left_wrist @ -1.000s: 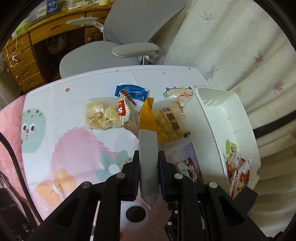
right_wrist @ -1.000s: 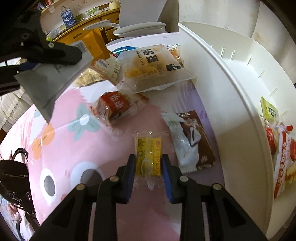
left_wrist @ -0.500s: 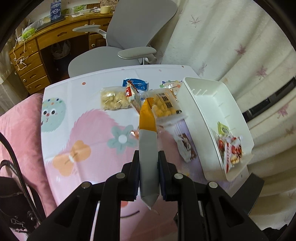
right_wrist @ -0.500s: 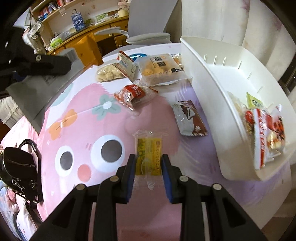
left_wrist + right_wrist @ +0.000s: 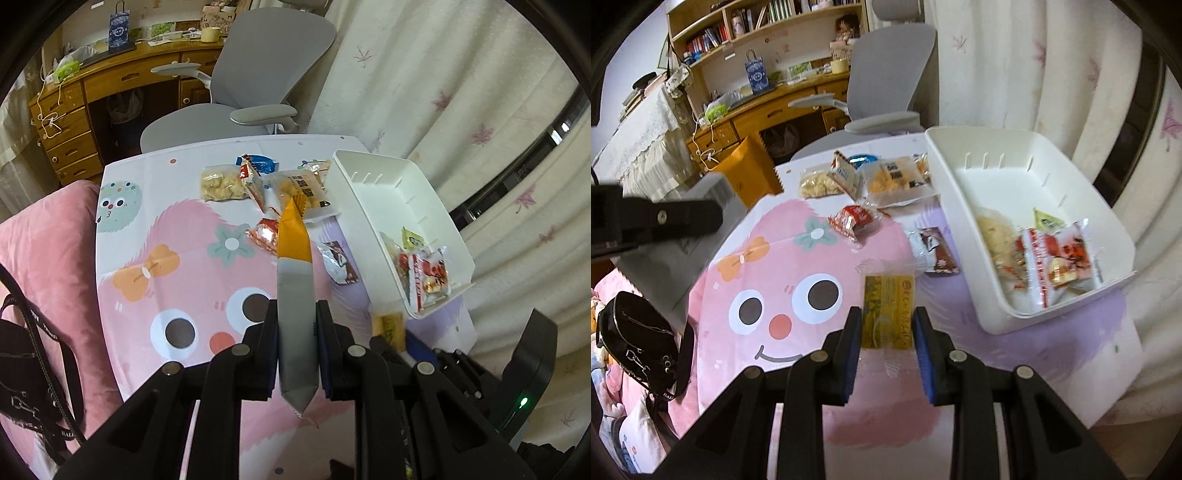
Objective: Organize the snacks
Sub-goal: 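Carry the stick packet with the left gripper while the right carries the yellow packet to the tray, then open the left gripper over the tray while the right gripper releases the yellow packet inside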
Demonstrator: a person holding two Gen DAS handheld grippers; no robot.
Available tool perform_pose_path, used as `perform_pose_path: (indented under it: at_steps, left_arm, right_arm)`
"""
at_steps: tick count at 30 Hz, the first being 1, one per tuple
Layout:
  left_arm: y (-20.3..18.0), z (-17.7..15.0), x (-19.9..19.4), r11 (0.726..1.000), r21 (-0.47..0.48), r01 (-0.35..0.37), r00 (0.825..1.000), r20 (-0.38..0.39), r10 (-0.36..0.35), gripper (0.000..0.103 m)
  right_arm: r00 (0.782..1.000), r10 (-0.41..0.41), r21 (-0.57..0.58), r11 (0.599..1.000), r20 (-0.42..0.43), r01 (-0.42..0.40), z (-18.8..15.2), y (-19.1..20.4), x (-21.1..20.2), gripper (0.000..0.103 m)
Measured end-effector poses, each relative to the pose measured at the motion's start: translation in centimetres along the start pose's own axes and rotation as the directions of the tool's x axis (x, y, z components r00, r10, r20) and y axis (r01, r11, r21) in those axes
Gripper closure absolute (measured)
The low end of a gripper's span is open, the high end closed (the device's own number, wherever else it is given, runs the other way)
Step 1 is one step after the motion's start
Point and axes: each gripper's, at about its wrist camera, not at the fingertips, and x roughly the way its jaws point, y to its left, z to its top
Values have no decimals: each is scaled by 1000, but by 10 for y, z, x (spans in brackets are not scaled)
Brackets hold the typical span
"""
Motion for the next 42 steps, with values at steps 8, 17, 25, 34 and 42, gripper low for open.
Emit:
perform_pose_path:
  at_steps: [8, 17, 25, 34, 42]
  left_arm:
    - [-24, -11, -12, 1000, 22, 20, 1000, 1, -20, 87]
    - [-67, -8, -5, 1000, -12, 24, 999, 26, -23, 87]
    - [-115, 5, 15, 997, -73, 0, 999, 46, 3, 87]
    - [-168, 12, 49, 990, -141, -15, 998, 59, 24, 87]
    - [-202, 15, 73, 984, -176, 4, 997, 77, 10, 87]
  right_arm:
    - [999, -7, 5, 1000, 40, 7, 5, -26, -29, 75]
    - [998, 36, -19, 999, 55, -35, 21, -79, -36, 75]
    - [995, 79, -83, 994, 53, -74, 41, -134, -34, 75]
    - [994, 105, -138, 986, 34, -99, 64, -197, -18, 75]
    - [993, 109, -184, 978, 34, -101, 79, -238, -9, 75]
